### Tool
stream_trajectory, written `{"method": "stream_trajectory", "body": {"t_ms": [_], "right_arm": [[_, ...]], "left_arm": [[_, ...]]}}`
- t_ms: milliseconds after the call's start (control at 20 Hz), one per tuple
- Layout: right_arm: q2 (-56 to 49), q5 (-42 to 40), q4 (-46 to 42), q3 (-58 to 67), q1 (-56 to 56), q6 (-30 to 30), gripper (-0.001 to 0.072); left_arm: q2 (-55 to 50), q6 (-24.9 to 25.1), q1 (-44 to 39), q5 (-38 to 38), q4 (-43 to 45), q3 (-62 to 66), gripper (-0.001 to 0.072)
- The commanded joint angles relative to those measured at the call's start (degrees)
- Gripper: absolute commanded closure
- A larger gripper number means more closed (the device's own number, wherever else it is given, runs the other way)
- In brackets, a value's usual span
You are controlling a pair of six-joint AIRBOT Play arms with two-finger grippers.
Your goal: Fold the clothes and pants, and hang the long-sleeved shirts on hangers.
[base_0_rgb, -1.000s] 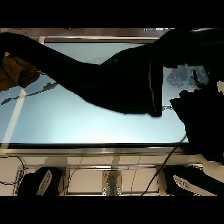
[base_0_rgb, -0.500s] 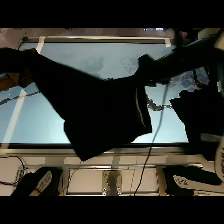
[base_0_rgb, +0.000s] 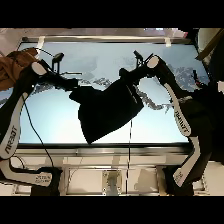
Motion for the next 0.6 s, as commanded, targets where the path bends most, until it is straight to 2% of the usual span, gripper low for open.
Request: {"method": "stream_trajectory", "body": {"t_ms": [0,300,450,550], "right_arm": [[-2.93,-12.0,0.79,2.01,-4.68,-1.42,0.0685],[-2.93,5.38,-1.31,9.18,-9.42,-7.43,0.0684],[-2.91,10.99,-10.29,9.2,-9.64,-8.0,0.0683],[-2.91,13.2,-16.59,9.22,-9.64,-8.83,0.0683]], "left_arm": [[-1.44,-0.55,-0.68,0.76,-0.26,0.04,0.0673],[10.62,-0.48,-6.6,-10.84,-0.26,-1.55,0.0673],[15.12,-4.39,-13.79,-10.21,-0.42,-8.96,0.0673],[16.22,-5.38,-20.2,-4.39,-3.98,-14.23,0.0673]]}}
